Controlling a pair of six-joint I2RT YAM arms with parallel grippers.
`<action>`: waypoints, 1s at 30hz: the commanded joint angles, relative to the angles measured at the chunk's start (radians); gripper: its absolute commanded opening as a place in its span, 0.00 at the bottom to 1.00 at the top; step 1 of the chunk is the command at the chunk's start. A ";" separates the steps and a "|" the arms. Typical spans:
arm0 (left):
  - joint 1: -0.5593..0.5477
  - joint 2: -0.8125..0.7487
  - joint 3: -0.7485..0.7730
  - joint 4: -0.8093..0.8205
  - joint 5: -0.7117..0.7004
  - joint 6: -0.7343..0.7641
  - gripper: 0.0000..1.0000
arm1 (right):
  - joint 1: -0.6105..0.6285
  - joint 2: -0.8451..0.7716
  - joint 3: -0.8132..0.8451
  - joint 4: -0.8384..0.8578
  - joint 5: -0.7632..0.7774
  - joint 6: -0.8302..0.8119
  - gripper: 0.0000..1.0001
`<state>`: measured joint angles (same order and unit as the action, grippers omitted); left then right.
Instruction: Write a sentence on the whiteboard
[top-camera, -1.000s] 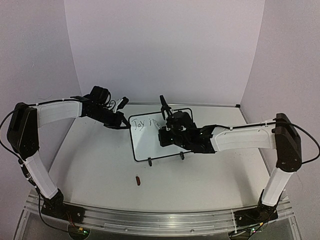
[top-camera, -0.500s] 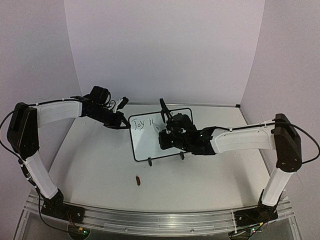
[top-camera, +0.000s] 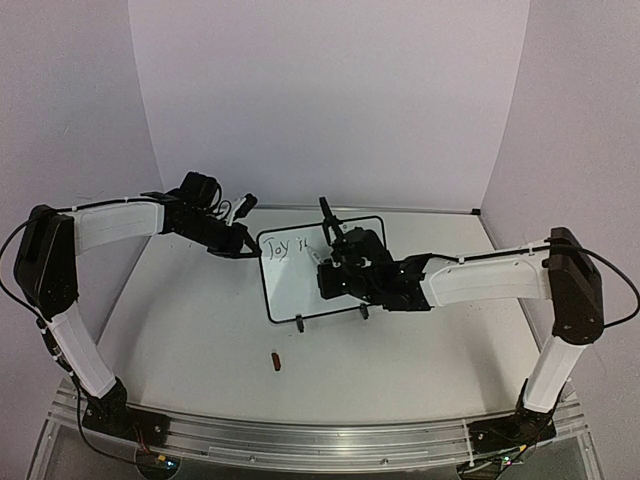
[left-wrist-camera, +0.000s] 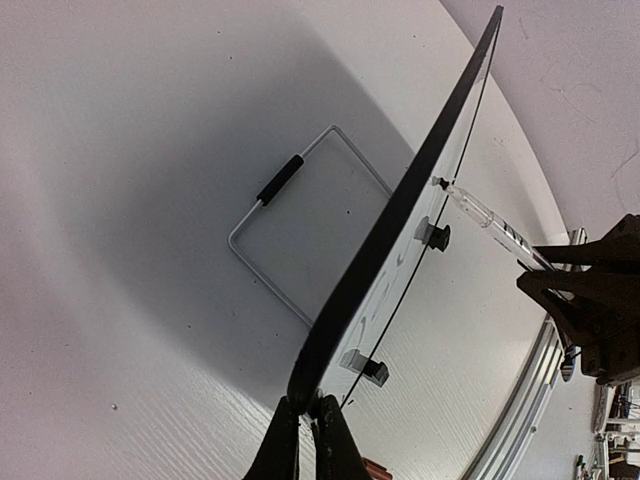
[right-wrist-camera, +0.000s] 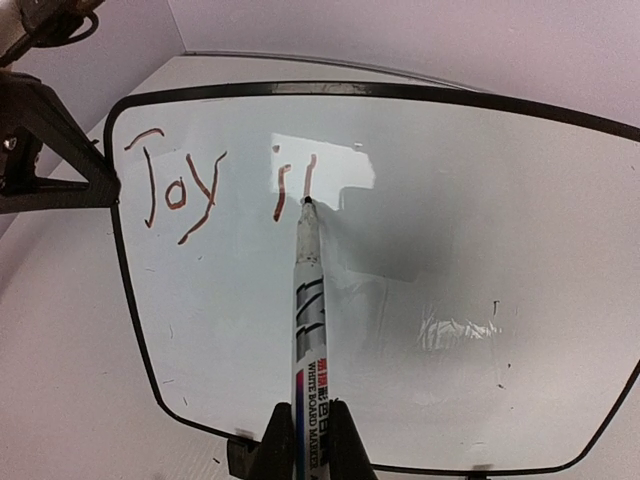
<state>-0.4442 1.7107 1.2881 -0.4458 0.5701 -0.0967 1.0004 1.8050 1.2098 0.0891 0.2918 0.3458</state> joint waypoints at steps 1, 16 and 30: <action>-0.005 -0.011 0.032 -0.026 -0.019 0.035 0.00 | 0.003 0.002 0.037 0.000 0.061 0.004 0.00; -0.006 -0.011 0.032 -0.026 -0.019 0.035 0.00 | 0.002 0.038 0.080 -0.001 0.069 -0.023 0.00; -0.005 -0.013 0.031 -0.026 -0.020 0.036 0.00 | 0.002 0.010 0.054 -0.014 0.113 -0.006 0.00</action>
<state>-0.4442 1.7107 1.2884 -0.4458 0.5678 -0.0965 1.0046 1.8267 1.2545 0.0875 0.3657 0.3340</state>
